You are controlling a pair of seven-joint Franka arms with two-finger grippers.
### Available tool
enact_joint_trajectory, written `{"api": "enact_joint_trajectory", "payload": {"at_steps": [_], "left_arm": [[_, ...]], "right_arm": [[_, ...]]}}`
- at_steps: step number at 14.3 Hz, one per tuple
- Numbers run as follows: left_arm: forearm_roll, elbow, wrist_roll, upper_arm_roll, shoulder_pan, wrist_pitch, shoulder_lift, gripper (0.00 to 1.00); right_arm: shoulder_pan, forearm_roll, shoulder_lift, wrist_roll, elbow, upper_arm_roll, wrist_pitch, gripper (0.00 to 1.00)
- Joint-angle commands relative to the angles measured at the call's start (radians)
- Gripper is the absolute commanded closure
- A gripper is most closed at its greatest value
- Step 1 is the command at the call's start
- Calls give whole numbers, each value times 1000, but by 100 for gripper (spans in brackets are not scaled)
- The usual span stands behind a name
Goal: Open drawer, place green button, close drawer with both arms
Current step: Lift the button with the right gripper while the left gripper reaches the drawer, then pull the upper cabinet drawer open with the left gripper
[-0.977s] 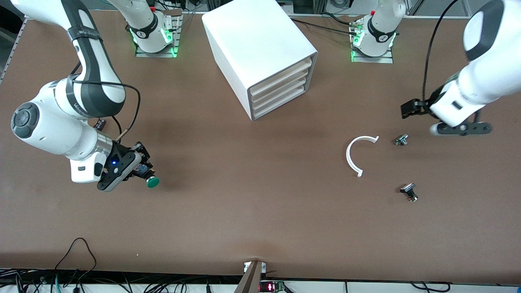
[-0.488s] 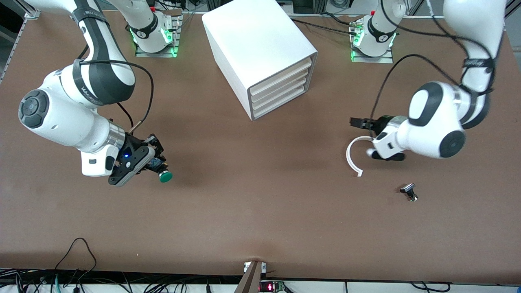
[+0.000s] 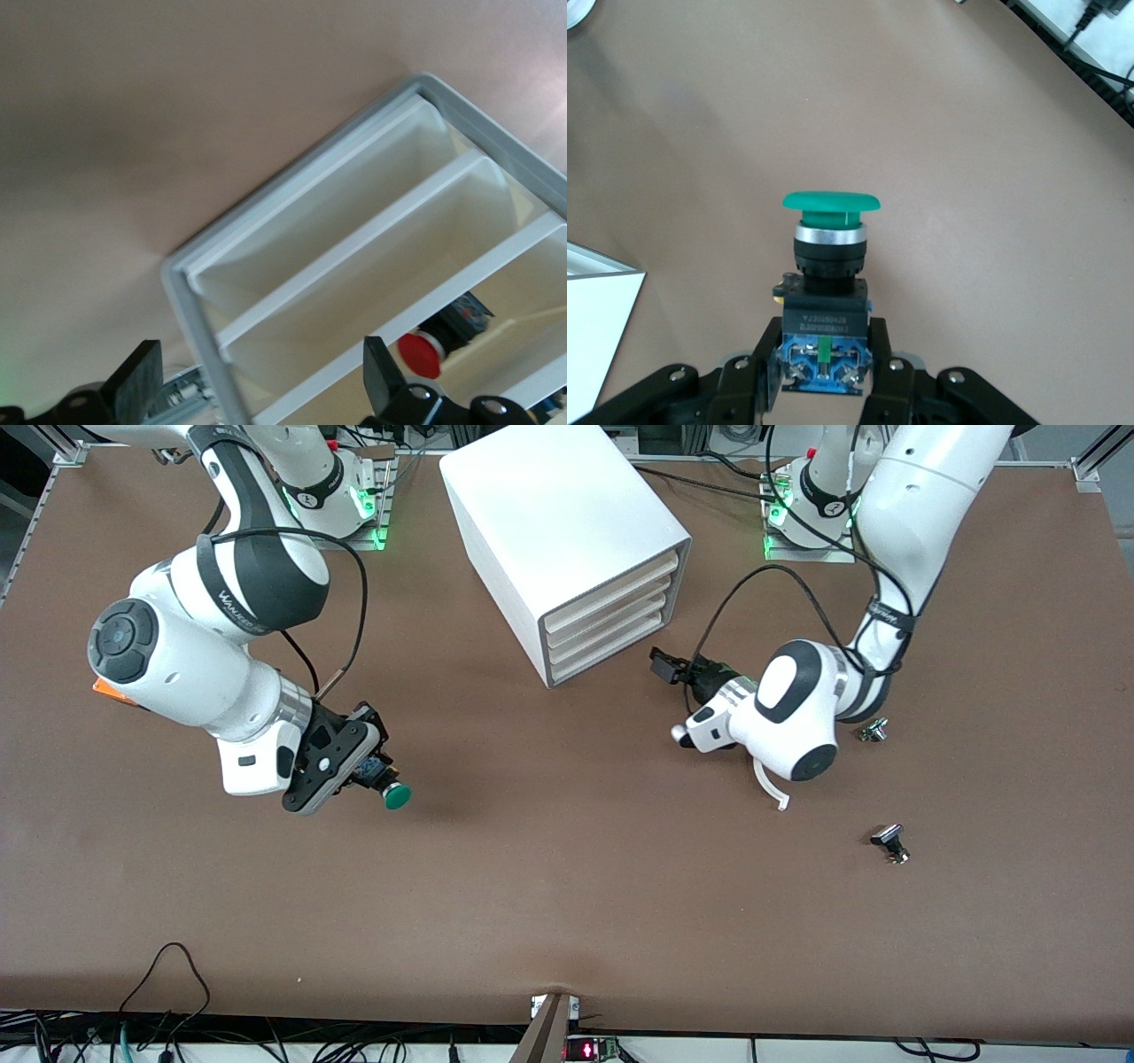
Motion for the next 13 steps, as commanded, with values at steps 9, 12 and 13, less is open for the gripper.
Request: {"api": "enact_joint_trajectory", "payload": {"at_steps": [9,12,13], "left_arm": [[-253,-154,505,-42,-23,186,54,2],[-265,-190,535,-62,-40,242,54,4],[-265,-193,535,-68,-41,244,52,4]], "right_arm": [[70,-37,48,11,64,6,-22,92],[85,-38,71,7,64,5,-19,92],[85,-37,74,4,64,5,-19,92]]}}
